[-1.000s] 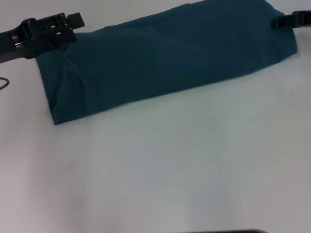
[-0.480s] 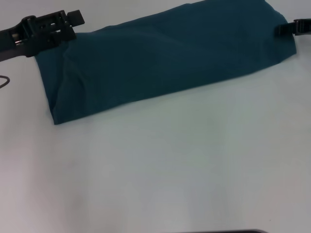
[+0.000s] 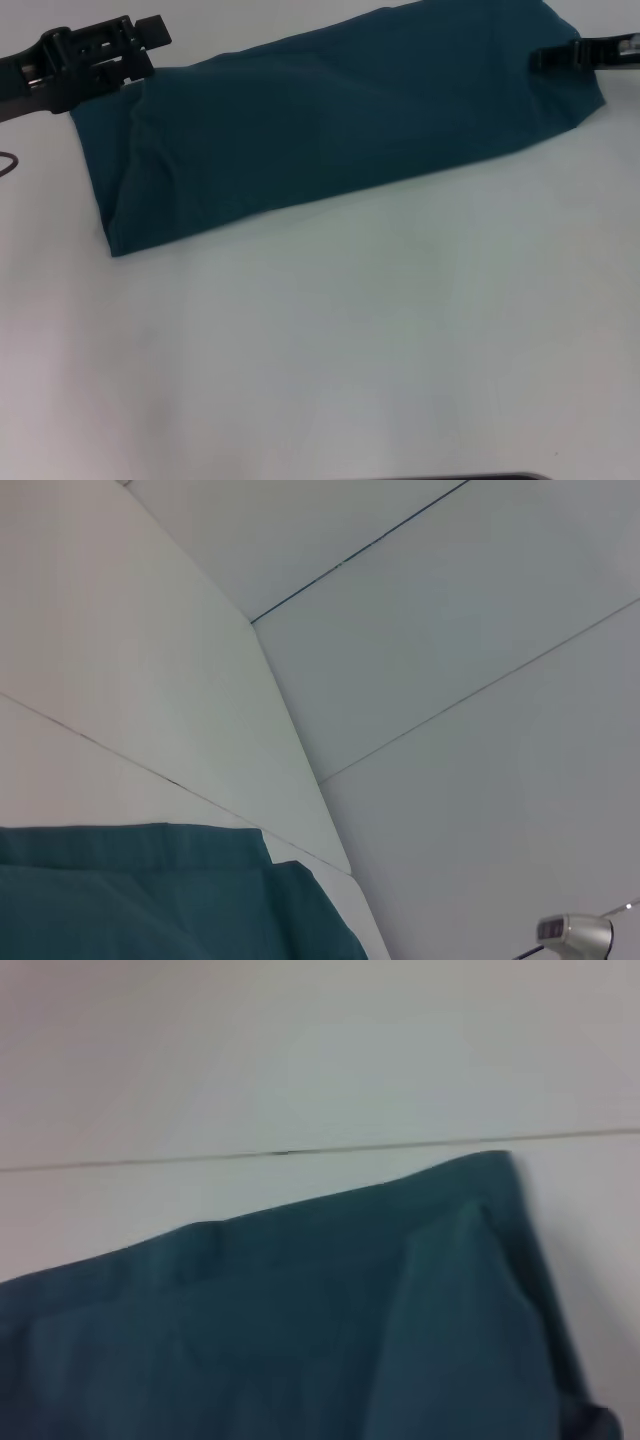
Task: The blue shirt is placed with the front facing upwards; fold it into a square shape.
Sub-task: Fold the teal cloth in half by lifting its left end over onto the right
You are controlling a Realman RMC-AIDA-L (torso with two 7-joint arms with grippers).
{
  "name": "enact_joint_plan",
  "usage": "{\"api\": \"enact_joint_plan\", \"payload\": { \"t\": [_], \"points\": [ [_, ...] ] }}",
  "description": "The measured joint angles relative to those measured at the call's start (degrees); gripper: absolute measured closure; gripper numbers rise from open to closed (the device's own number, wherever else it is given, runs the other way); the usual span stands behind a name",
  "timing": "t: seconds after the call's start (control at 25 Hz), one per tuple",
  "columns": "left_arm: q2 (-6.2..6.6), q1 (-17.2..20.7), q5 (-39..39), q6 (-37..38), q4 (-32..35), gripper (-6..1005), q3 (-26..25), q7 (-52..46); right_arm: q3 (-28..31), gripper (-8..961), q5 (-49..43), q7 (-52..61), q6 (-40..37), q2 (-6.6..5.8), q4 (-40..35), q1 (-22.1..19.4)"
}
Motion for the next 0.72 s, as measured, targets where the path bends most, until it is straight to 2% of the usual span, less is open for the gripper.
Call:
{"api": "enact_joint_plan", "payload": {
  "t": [0.32, 0.72],
  "points": [
    [0.05, 0.04, 0.0, 0.34, 0.0, 296, 0.01, 0.0, 0.38, 308, 0.84, -0.28, -2.68, -0.12, 0.68, 0.66],
    [-0.06, 0.22, 0.0, 0.41, 0.01, 295, 0.01, 0.09, 0.1, 333, 1.52, 2.16, -9.91, -0.85, -3.77, -1.84]
  ]
}}
